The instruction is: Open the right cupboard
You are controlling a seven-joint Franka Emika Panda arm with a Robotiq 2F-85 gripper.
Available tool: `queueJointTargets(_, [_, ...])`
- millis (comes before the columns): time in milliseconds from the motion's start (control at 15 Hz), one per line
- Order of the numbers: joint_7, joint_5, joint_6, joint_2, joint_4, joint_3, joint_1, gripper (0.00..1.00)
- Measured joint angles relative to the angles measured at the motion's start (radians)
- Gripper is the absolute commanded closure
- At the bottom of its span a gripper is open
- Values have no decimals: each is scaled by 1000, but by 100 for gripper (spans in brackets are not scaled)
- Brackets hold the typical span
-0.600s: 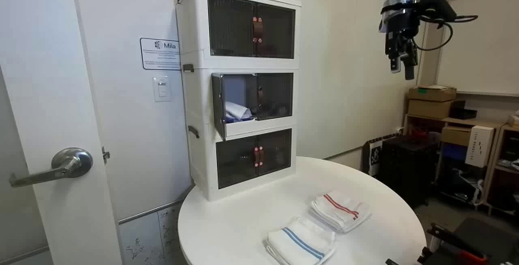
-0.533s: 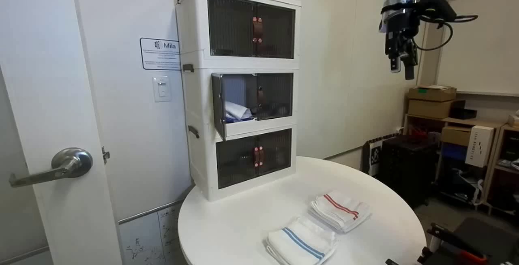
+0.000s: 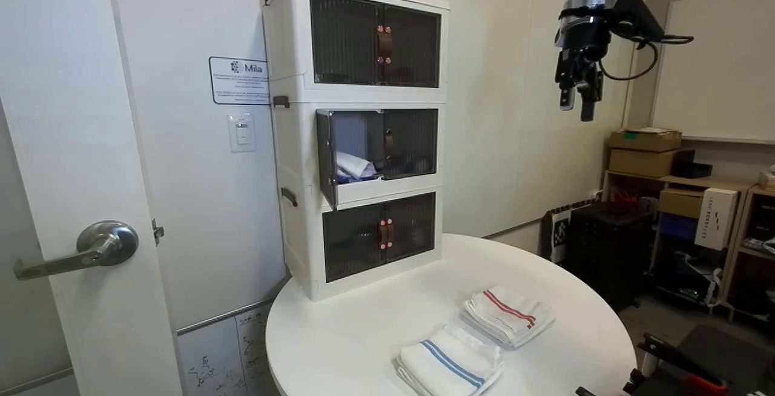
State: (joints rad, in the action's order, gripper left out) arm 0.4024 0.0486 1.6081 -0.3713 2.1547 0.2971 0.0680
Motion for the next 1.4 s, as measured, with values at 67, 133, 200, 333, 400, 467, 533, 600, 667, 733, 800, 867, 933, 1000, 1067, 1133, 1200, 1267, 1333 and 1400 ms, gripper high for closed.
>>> queueJointTargets(67, [20,39,57,9,7,-4,-7,0])
queueJointTargets(133, [43,84,118,22,15,-8,-16,0])
queueJointTargets(200, [73,127,174,40,19,-13,-28,0])
queueJointTargets(333, [154,231,263,87,20,-16,-53,0])
queueJointTargets(400, [204,285,300,114,18,-16,-64,0])
queueJointTargets(467, [262,342,333,143,13,-16,-70,0])
queueJointTargets(533, [320,399,360,172,6,-16,-74,0])
queueJointTargets(600, [386,460,381,202,-6,-16,-75,0])
queueJointTargets(667, [452,521,393,233,-21,-17,-75,0])
queueJointTargets(733, [519,580,396,263,-40,-18,-73,0])
queueJointTargets(800, [587,639,396,294,-62,-21,-69,0])
queueJointTargets(867, [652,694,393,325,-86,-26,-63,0])
queueJointTargets(933, [716,744,386,357,-113,-34,-54,0])
queueJointTargets(1000, [776,786,371,388,-141,-44,-43,0])
queueJointTargets(1067, [832,820,347,420,-173,-56,-29,0])
queueJointTargets(1133, [883,845,315,452,-206,-69,-15,0])
queueJointTargets(1200, [929,860,278,485,-242,-81,1,0])
queueJointTargets(1267, [971,869,241,518,-279,-93,16,0])
queueJointTargets(1333, [1006,876,210,551,-317,-106,31,0])
queueJointTargets(1400, [1034,886,189,585,-354,-118,45,0])
